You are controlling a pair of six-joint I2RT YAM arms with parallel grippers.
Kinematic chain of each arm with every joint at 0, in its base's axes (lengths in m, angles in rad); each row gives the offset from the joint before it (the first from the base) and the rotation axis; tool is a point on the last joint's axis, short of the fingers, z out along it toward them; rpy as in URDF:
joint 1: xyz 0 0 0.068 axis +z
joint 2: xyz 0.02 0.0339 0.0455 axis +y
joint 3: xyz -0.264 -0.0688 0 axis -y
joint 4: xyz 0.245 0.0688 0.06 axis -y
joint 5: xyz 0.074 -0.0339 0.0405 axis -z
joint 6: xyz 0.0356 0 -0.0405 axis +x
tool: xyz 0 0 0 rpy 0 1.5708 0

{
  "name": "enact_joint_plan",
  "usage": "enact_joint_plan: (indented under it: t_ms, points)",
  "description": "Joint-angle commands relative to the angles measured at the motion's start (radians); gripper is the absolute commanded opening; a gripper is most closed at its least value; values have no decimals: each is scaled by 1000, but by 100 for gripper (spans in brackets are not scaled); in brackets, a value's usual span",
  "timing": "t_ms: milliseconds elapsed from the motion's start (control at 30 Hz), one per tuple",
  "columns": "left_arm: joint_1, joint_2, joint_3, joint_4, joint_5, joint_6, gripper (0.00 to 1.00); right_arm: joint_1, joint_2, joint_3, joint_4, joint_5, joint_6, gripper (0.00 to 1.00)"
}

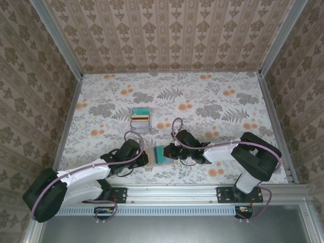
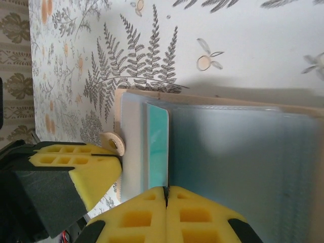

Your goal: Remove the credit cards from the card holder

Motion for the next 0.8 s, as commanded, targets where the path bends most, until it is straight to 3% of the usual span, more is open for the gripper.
enact_joint_plan:
  t_ms: [0, 267, 400, 533, 600, 667, 767]
  points:
    - [2, -10, -13, -93, -30, 1, 0, -24, -66, -44, -88, 42, -42, 0]
    - [5, -67, 18, -155, -37, 18, 0, -86, -275, -101, -223, 75, -109, 0]
    - [9, -108, 41, -189, -47, 35, 3, -89, -406, -17, -437, 133, -253, 0]
    - [29, -140, 75, -232, -52, 60, 25, -90, -447, 138, -640, 184, -446, 0]
    - [39, -159, 95, -256, -50, 72, 46, -90, -431, 222, -691, 195, -552, 0]
    - [48, -180, 116, -285, -50, 82, 57, -91, -394, 296, -711, 200, -652, 0]
    - [57, -220, 146, -339, -61, 96, 84, -90, -296, 424, -747, 221, -800, 0]
